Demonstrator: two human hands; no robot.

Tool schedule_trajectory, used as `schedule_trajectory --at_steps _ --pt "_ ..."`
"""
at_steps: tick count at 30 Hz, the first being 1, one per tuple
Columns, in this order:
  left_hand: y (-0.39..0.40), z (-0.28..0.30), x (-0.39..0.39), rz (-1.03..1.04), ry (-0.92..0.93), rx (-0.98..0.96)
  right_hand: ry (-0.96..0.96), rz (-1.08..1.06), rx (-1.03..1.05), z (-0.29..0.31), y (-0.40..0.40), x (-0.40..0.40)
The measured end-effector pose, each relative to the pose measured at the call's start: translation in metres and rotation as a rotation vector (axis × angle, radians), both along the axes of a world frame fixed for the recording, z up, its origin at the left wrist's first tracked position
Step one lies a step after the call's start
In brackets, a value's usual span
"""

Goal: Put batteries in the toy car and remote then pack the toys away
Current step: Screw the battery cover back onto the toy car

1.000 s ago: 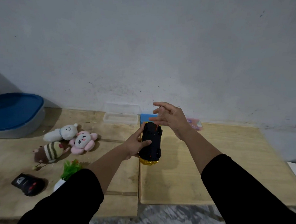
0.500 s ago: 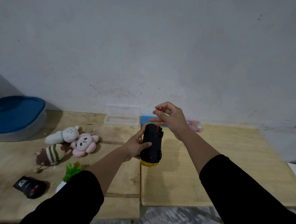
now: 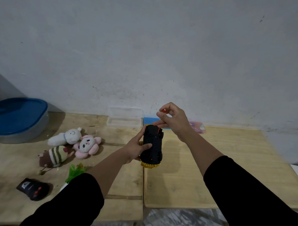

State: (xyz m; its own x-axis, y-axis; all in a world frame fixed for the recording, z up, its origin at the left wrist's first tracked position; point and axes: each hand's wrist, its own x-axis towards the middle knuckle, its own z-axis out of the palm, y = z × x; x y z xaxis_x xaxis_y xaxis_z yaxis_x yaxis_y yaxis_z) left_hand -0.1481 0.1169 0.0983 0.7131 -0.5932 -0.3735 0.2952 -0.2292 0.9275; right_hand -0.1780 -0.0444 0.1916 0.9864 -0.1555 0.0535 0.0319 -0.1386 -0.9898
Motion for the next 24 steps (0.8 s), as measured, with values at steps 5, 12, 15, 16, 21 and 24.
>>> schedule_trajectory --at_steps 5,12,15,16,21,24 --pt "0.002 0.003 0.004 -0.005 -0.005 0.000 0.000 0.071 0.064 0.003 0.006 -0.001" --pt "-0.002 0.001 -0.003 -0.063 0.010 -0.048 0.012 0.042 0.038 0.004 0.016 0.003" --pt "-0.001 0.002 0.000 -0.040 0.013 -0.053 0.009 0.075 0.017 0.004 0.014 0.003" --pt "0.000 0.002 0.001 -0.037 0.011 -0.053 0.002 0.073 0.006 0.004 0.013 0.003" --pt "0.006 0.003 0.003 -0.001 0.008 -0.035 -0.020 -0.040 -0.045 0.003 0.006 0.003" --pt "0.009 0.003 0.005 0.028 0.010 -0.024 -0.011 -0.031 -0.054 0.001 0.006 0.003"
